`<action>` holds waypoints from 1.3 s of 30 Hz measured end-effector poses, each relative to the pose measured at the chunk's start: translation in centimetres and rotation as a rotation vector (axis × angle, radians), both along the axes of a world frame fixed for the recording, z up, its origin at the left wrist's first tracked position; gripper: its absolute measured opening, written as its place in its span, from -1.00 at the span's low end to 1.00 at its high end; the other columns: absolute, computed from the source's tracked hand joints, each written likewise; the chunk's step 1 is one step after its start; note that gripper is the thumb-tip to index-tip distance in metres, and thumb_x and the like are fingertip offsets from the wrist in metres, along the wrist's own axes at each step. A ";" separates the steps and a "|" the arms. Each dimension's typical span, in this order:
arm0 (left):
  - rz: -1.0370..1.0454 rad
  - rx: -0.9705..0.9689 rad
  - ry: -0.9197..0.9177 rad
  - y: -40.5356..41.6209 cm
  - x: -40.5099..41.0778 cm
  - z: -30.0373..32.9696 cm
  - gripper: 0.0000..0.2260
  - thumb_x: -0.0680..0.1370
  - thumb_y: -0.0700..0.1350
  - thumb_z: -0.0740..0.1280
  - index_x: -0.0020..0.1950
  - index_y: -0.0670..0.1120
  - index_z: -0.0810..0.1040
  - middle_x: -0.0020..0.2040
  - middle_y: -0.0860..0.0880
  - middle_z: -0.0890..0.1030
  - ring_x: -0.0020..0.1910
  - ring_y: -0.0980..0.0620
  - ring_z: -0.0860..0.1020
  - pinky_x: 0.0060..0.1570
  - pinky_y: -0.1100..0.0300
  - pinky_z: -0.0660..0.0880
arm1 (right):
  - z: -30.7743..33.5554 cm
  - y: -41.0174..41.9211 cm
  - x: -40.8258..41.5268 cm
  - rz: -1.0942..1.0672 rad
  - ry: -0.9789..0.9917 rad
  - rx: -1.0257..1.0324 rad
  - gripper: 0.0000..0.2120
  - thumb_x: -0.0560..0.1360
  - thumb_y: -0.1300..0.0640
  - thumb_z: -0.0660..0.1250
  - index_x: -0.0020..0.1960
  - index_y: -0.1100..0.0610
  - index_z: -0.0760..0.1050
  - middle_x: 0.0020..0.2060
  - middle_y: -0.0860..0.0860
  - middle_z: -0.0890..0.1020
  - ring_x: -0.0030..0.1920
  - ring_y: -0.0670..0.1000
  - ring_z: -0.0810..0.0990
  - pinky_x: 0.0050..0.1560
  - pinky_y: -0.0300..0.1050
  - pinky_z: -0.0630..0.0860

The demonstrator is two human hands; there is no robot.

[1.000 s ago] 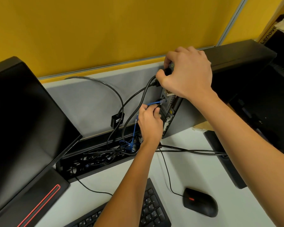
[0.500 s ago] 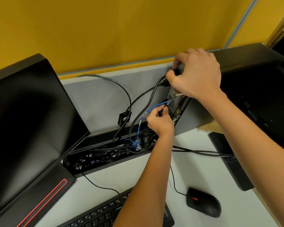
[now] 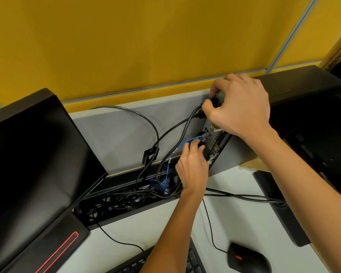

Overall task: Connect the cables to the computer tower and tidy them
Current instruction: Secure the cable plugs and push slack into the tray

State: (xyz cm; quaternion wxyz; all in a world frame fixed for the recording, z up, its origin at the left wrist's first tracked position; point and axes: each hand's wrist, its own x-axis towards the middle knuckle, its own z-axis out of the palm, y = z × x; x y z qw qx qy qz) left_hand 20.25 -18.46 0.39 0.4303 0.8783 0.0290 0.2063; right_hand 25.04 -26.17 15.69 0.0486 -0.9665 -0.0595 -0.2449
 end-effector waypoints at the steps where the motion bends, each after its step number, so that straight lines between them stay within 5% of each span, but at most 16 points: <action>1: -0.025 0.008 0.003 0.5 -0.1 0.0 -0.85 0.59 -0.11 0.27 0.08 -0.14 0.57 -0.15 -0.06 0.62 -0.32 -0.03 0.56 -0.39 0.18 0.32 | 0.0 0.0 0.0 0.001 0.002 0.001 -0.73 0.36 -0.14 0.19 -0.14 0.00 0.55 -0.24 -0.09 0.47 -0.02 0.07 0.49 0.03 -0.05 0.33; 7: -0.057 -0.059 -0.054 3.8 0.6 1.9 -0.76 0.62 -0.03 0.16 0.12 -0.07 0.56 -0.20 -0.01 0.61 -0.26 0.04 0.54 -0.33 0.24 0.36 | 0.0 0.1 -0.1 0.013 -0.003 0.002 -0.73 0.36 -0.13 0.20 -0.15 0.00 0.56 -0.23 -0.08 0.49 -0.03 0.08 0.50 0.03 -0.05 0.34; 10: -0.045 0.151 -0.053 3.8 2.1 3.9 -0.86 0.59 -0.07 0.26 0.04 -0.03 0.61 -0.21 -0.03 0.60 -0.28 -0.03 0.56 -0.38 0.20 0.30 | 0.1 0.1 -0.2 0.016 -0.005 0.001 -0.75 0.36 -0.12 0.20 -0.16 0.00 0.56 -0.25 -0.08 0.47 -0.03 0.10 0.50 0.03 -0.04 0.35; 15: -0.188 0.390 0.155 3.6 4.7 5.5 -0.81 0.59 -0.12 0.28 0.15 0.04 0.60 0.05 -0.03 0.63 0.01 -0.07 0.60 -0.29 0.19 0.28 | 0.2 0.0 -0.2 0.016 -0.005 0.003 -0.75 0.36 -0.12 0.19 -0.15 -0.02 0.56 -0.17 -0.04 0.58 0.01 0.10 0.51 0.05 -0.03 0.36; 22: -0.327 0.482 0.154 4.3 5.2 5.9 -0.84 0.59 -0.07 0.26 0.08 -0.03 0.61 -0.02 -0.04 0.61 -0.03 -0.03 0.59 -0.38 0.21 0.21 | 0.2 0.2 0.0 -0.008 -0.012 0.012 -0.75 0.36 -0.13 0.18 -0.15 -0.04 0.56 -0.14 -0.05 0.59 0.03 0.11 0.50 0.06 -0.03 0.36; 25: -0.318 0.490 0.145 4.5 5.3 5.8 -0.85 0.59 -0.07 0.26 0.06 -0.01 0.60 -0.04 -0.02 0.61 -0.05 -0.02 0.59 -0.48 0.22 0.12 | 0.1 0.4 0.0 -0.019 -0.007 0.004 -0.75 0.36 -0.12 0.19 -0.15 -0.03 0.56 -0.12 -0.04 0.60 0.04 0.11 0.50 0.03 -0.03 0.36; 30: -0.328 0.338 0.131 4.6 5.0 5.0 -0.76 0.63 -0.05 0.19 0.19 -0.03 0.59 0.14 -0.03 0.60 0.06 -0.04 0.57 -0.25 0.21 0.31 | 0.2 0.4 -0.1 -0.032 -0.010 0.023 -0.76 0.36 -0.12 0.18 -0.16 -0.04 0.55 -0.13 -0.06 0.59 0.05 0.10 0.50 0.05 -0.02 0.37; 39: -0.360 0.241 0.085 4.6 5.2 4.5 -0.77 0.62 -0.06 0.21 0.19 -0.05 0.59 0.12 -0.03 0.61 0.06 -0.05 0.57 -0.25 0.22 0.28 | 0.0 0.6 0.0 -0.038 -0.022 0.008 -0.78 0.37 -0.12 0.20 -0.17 -0.05 0.55 -0.13 -0.06 0.60 0.04 0.08 0.51 0.06 -0.02 0.38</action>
